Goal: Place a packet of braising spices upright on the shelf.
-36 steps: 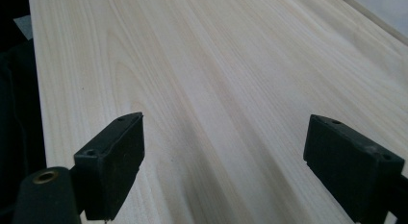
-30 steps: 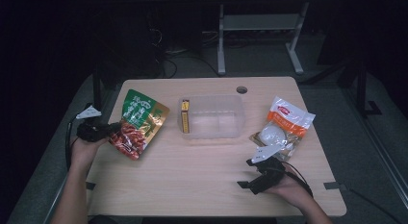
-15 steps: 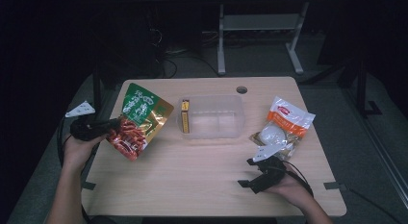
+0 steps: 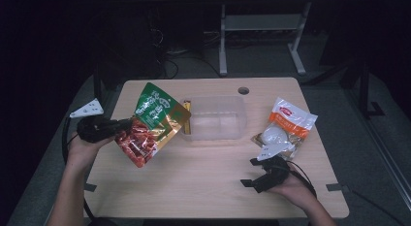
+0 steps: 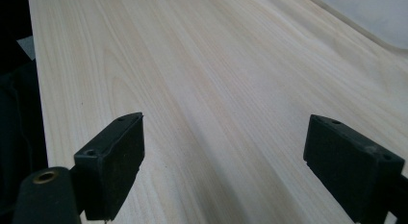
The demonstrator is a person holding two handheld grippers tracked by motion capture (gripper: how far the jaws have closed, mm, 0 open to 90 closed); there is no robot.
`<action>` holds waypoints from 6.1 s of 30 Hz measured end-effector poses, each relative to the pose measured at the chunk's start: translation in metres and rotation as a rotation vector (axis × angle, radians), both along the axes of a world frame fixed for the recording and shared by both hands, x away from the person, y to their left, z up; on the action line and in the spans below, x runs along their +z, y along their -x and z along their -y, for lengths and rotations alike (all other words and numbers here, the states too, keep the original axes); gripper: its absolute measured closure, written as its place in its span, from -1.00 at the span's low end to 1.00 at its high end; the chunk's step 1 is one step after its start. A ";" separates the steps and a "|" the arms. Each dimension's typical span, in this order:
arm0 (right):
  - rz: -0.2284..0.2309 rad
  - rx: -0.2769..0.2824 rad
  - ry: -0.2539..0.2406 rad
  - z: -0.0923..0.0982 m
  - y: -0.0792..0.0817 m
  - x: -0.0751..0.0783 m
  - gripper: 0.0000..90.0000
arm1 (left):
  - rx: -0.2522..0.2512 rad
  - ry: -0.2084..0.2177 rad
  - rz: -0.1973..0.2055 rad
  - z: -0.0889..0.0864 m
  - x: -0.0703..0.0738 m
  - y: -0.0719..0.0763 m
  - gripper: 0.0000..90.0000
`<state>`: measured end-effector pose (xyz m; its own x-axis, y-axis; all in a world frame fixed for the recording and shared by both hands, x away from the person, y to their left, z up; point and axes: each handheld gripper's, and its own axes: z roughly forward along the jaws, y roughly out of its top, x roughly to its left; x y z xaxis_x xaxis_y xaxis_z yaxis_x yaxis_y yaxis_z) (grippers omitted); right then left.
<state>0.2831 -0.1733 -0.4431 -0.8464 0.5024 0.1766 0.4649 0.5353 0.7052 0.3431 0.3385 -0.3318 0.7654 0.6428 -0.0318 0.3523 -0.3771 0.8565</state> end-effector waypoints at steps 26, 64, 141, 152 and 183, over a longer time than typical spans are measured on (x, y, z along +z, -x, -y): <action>-0.013 -0.005 -0.124 0.010 -0.005 0.022 -0.63 | -0.312 -0.076 -0.004 0.097 -0.008 0.015 0.99; -0.031 0.156 -0.267 -0.016 -0.026 0.040 0.56 | -0.571 -0.169 0.008 0.166 -0.021 0.042 0.99; 0.121 0.078 -0.300 0.007 -0.040 0.137 1.00 | -0.301 -0.214 -0.104 0.122 -0.097 0.047 -0.56; 0.163 -0.010 -0.310 0.016 -0.065 0.156 1.00 | -0.300 -0.208 -0.122 0.119 -0.097 0.045 -0.56; 0.130 -0.123 -0.195 -0.021 -0.125 0.162 1.00 | -0.331 -0.228 -0.125 0.121 -0.098 0.046 -0.57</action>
<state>0.4076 -0.1524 -0.2809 -0.8027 0.5704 0.1741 0.4172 0.3285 0.8474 0.2974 0.2176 -0.4298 0.9311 0.3640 -0.0229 0.2761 -0.6625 0.6964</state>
